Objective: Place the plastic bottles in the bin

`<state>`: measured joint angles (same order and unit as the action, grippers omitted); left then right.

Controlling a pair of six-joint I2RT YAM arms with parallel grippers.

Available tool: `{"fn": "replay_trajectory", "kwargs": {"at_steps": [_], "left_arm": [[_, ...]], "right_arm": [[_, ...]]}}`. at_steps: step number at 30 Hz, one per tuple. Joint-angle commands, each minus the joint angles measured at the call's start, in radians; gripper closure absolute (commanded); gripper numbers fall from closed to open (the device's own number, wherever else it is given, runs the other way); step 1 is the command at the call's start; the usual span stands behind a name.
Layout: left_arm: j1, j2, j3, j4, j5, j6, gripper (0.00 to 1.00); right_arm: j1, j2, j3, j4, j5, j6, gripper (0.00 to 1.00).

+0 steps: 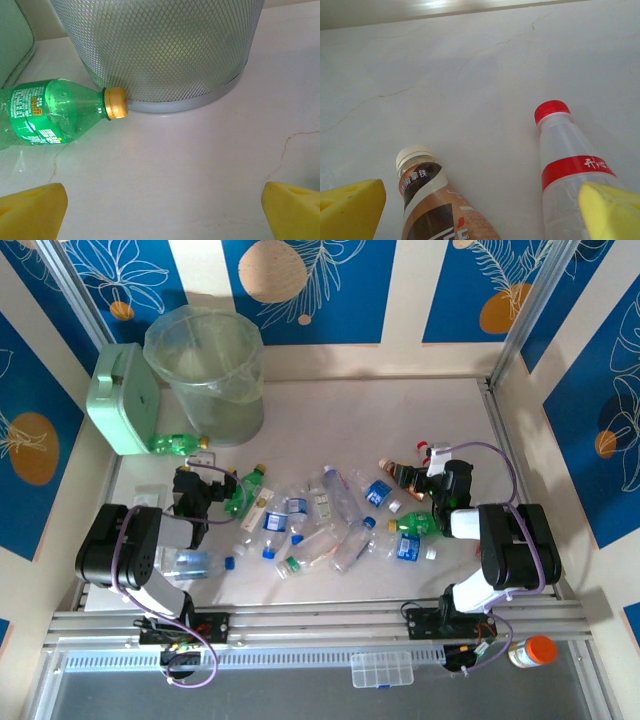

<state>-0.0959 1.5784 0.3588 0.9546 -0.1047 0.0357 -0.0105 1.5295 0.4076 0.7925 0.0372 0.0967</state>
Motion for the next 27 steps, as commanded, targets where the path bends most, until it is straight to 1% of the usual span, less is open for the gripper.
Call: {"fn": "replay_trajectory", "kwargs": {"at_steps": [1,2,4,6,9,11,12,14,15,16,17,18,19,20,21,22,23,24,25,26,27], "left_arm": [[0.007,-0.095,-0.015,-0.011,-0.008,0.023,0.01],[0.005,-0.143,-0.008,-0.062,-0.024,0.02,0.01],[-0.006,-0.254,0.029,-0.215,-0.061,0.021,0.01],[-0.025,-0.342,0.031,-0.241,-0.073,0.023,0.01],[-0.088,-0.454,0.006,-0.219,-0.109,0.015,0.01],[-0.149,-0.522,-0.02,-0.176,-0.164,-0.004,0.01],[-0.188,-0.564,-0.031,-0.156,-0.196,-0.004,0.01],[-0.27,-0.646,-0.027,-0.16,-0.225,0.002,0.01],[-0.311,-0.683,-0.015,-0.162,-0.231,-0.014,0.01],[-0.355,-0.72,0.013,-0.199,-0.238,-0.04,0.01],[-0.392,-0.751,0.058,-0.275,-0.245,-0.08,0.01],[-0.431,-0.776,0.134,-0.406,-0.255,-0.145,0.01],[-0.461,-0.79,0.232,-0.593,-0.275,-0.231,0.01],[-0.473,-0.791,0.329,-0.784,-0.287,-0.337,0.01],[-0.472,-0.777,0.446,-1.023,-0.27,-0.46,0.01],[-0.469,-0.754,0.543,-1.182,-0.198,-0.489,0.01],[-0.467,-0.733,0.612,-1.28,-0.14,-0.479,0.01],[-0.466,-0.712,0.684,-1.391,-0.118,-0.456,0.01],[-0.465,-0.699,0.73,-1.504,-0.192,-0.545,0.01],[-0.461,-0.699,0.751,-1.592,-0.273,-0.664,0.01],[-0.455,-0.71,0.754,-1.673,-0.342,-0.79,0.01]], "right_arm": [[0.001,-0.03,0.042,-0.053,-0.026,-0.013,0.01],[0.014,-0.065,0.08,-0.154,-0.027,-0.032,0.01],[0.059,-0.143,0.195,-0.387,0.017,-0.063,0.01],[0.106,-0.209,0.265,-0.484,0.051,-0.071,0.01],[0.209,-0.342,0.309,-0.526,0.058,-0.105,0.01],[0.29,-0.445,0.316,-0.525,0.044,-0.115,0.01],[0.339,-0.502,0.322,-0.53,0.029,-0.134,0.01],[0.442,-0.598,0.34,-0.546,-0.001,-0.161,0.01],[0.5,-0.639,0.356,-0.567,-0.02,-0.175,0.01],[0.56,-0.672,0.387,-0.619,-0.023,-0.181,0.01],[0.619,-0.691,0.419,-0.662,0.009,-0.163,0.01],[0.68,-0.707,0.467,-0.727,0.08,-0.11,0.01],[0.744,-0.715,0.521,-0.819,0.162,-0.058,0.01],[0.774,-0.718,0.584,-0.941,0.216,0.026,0.01],[0.778,-0.721,0.672,-1.153,0.264,0.165,0.01],[0.758,-0.719,0.734,-1.282,0.279,0.256,0.01],[0.729,-0.72,0.758,-1.352,0.249,0.282,0.01],[0.68,-0.728,0.754,-1.379,0.164,0.307,0.01],[0.627,-0.734,0.746,-1.394,0.059,0.329,0.01],[0.591,-0.737,0.739,-1.409,0.007,0.365,0.0],[0.568,-0.731,0.739,-1.44,0.002,0.408,0.03]]}}
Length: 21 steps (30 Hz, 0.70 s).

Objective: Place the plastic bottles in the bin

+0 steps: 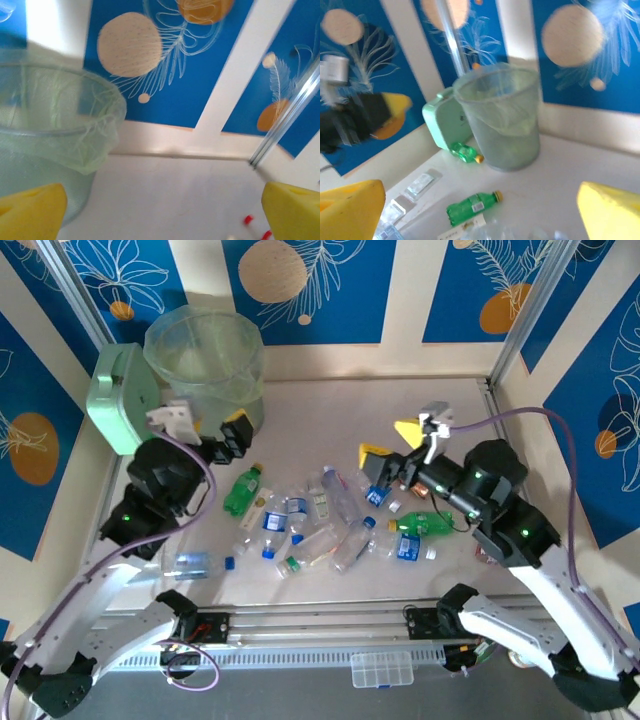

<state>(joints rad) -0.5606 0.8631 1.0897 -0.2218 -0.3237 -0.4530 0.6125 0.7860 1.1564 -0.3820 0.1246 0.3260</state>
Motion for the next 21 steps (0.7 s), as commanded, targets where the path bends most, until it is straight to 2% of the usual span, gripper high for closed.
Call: {"fn": "replay_trajectory", "kwargs": {"at_steps": [1,4,7,9,11,16,21], "left_arm": [[0.017,-0.016,0.008,-0.569,-0.174,-0.448,0.01],[0.052,-0.121,-0.066,-0.703,-0.228,-0.757,0.01],[0.071,-0.145,-0.084,-0.883,-0.232,-1.062,0.0],[0.089,-0.091,-0.071,-0.975,-0.189,-1.164,0.01],[0.114,-0.026,-0.073,-1.033,-0.113,-1.211,0.01],[0.143,0.011,-0.229,-0.967,0.03,-1.293,0.01],[0.202,0.113,-0.266,-0.989,0.154,-1.274,0.01]], "right_arm": [[-0.062,0.028,0.002,-0.326,-0.03,0.233,0.07],[-0.068,0.092,0.037,-0.53,0.205,0.435,0.1],[-0.077,0.126,0.02,-0.616,0.275,0.604,0.11],[-0.08,0.135,-0.004,-0.633,0.286,0.686,0.12],[-0.081,0.144,-0.026,-0.635,0.293,0.743,0.13],[-0.082,0.212,-0.041,-0.654,0.272,0.828,0.13],[-0.068,0.273,-0.059,-0.664,0.253,0.865,0.14]]}}
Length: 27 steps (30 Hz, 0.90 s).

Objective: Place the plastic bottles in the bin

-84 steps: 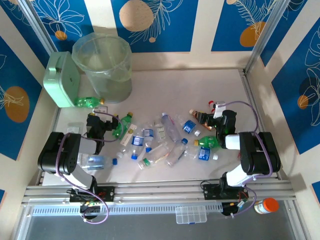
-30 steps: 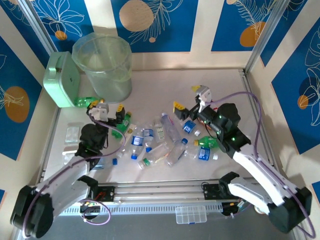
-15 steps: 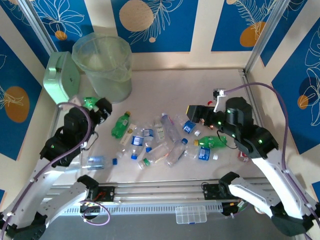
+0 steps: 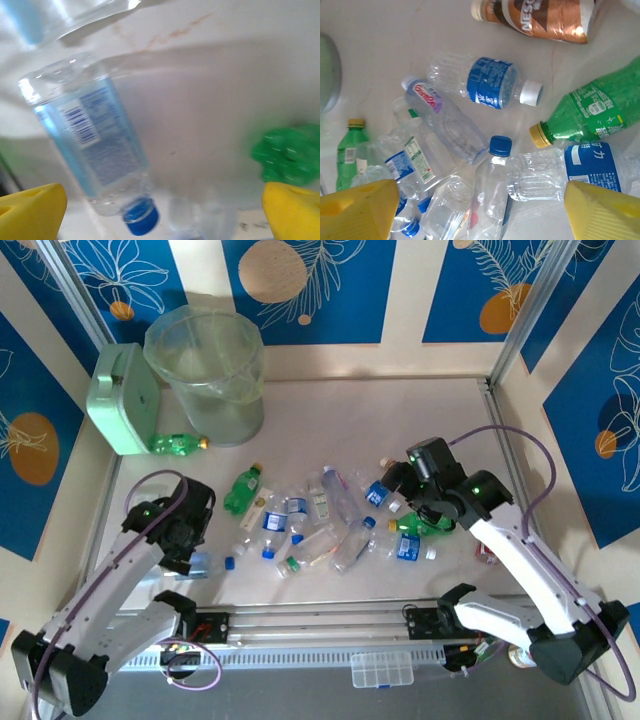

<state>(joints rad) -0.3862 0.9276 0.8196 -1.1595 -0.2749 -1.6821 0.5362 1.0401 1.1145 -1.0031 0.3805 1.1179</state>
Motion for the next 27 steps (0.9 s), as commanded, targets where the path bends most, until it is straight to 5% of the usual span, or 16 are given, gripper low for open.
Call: {"fn": "replay_trajectory", "kwargs": {"at_steps": [1,6,20,27], "left_arm": [[0.036,0.072,0.004,-0.065,0.12,-0.042,0.01],[0.058,0.142,-0.021,-0.096,0.141,-0.048,0.01],[0.135,0.191,-0.221,0.187,0.222,-0.01,0.01],[0.138,0.27,-0.223,0.232,0.198,0.006,0.1]], "right_arm": [[0.012,0.028,-0.019,-0.043,-0.002,0.082,0.14],[0.04,0.071,-0.012,-0.036,0.014,0.103,0.15],[0.075,0.126,-0.003,0.012,0.032,0.076,0.15],[0.074,0.114,-0.012,0.032,0.034,0.08,0.16]]}}
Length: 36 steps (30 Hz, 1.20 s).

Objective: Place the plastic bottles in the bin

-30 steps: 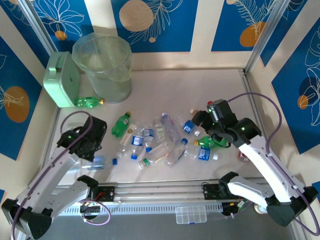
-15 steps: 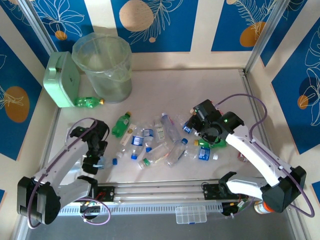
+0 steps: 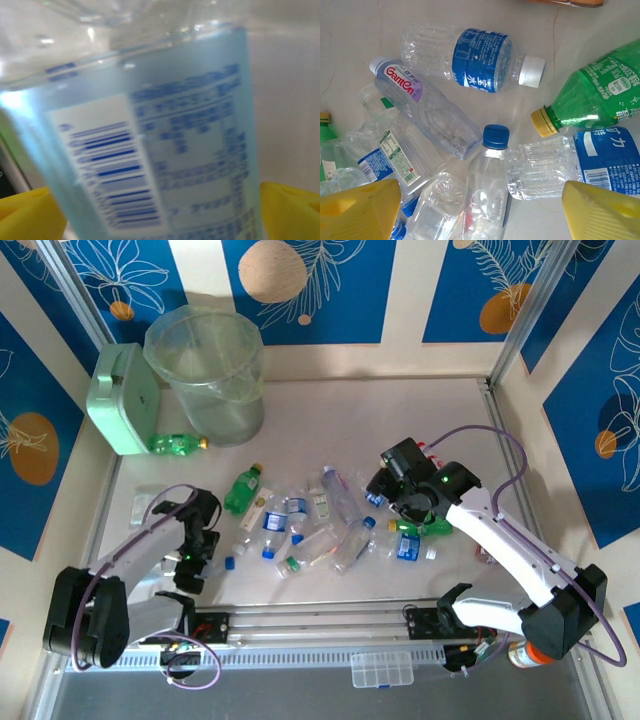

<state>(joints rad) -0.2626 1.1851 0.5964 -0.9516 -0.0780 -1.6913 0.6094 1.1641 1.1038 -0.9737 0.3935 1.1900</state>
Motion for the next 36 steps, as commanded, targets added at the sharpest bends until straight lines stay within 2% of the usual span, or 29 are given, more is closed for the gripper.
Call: {"fn": "replay_trajectory", "kwargs": {"at_steps": [1,8,14,17,20,21,23,25,27,29,31,34,36], "left_arm": [[0.013,0.008,-0.001,0.022,-0.005,0.02,0.14],[0.014,-0.095,0.017,-0.02,-0.044,0.028,0.45],[0.014,-0.156,0.051,-0.078,-0.078,0.053,0.61],[0.013,-0.183,0.122,-0.094,-0.102,0.149,0.64],[0.008,-0.197,0.265,-0.094,-0.162,0.333,0.74],[0.003,-0.201,0.314,-0.057,-0.163,0.43,0.75],[-0.017,-0.217,0.38,0.103,-0.11,0.685,0.75],[-0.037,-0.24,0.42,0.258,-0.007,0.908,0.73],[-0.044,-0.262,0.445,0.367,0.091,1.037,0.72],[-0.045,-0.25,0.485,0.452,0.19,1.119,0.72],[-0.045,-0.202,0.555,0.501,0.253,1.139,0.74],[-0.044,-0.064,0.717,0.549,0.317,1.133,0.82],[-0.031,0.059,0.867,0.558,0.356,1.122,0.82]], "right_arm": [[0.001,-0.014,0.001,0.0,0.024,0.011,0.17],[0.013,-0.063,0.02,-0.013,0.073,0.004,0.19],[0.028,-0.102,0.053,-0.009,0.122,-0.039,0.19],[0.062,-0.111,0.085,-0.009,0.171,-0.1,0.19],[0.111,-0.133,0.097,0.039,0.196,-0.217,0.19],[0.122,-0.146,0.097,0.055,0.197,-0.252,0.19],[0.133,-0.186,0.076,0.122,0.169,-0.325,0.18],[0.133,-0.245,0.029,0.234,0.086,-0.415,0.19],[0.133,-0.296,-0.012,0.317,0.041,-0.455,0.19],[0.132,-0.326,-0.032,0.358,0.034,-0.474,0.19],[0.129,-0.331,-0.03,0.368,0.03,-0.493,0.19],[0.124,-0.311,-0.002,0.35,0.024,-0.521,0.19],[0.122,-0.302,0.013,0.342,0.023,-0.528,0.19]]}}
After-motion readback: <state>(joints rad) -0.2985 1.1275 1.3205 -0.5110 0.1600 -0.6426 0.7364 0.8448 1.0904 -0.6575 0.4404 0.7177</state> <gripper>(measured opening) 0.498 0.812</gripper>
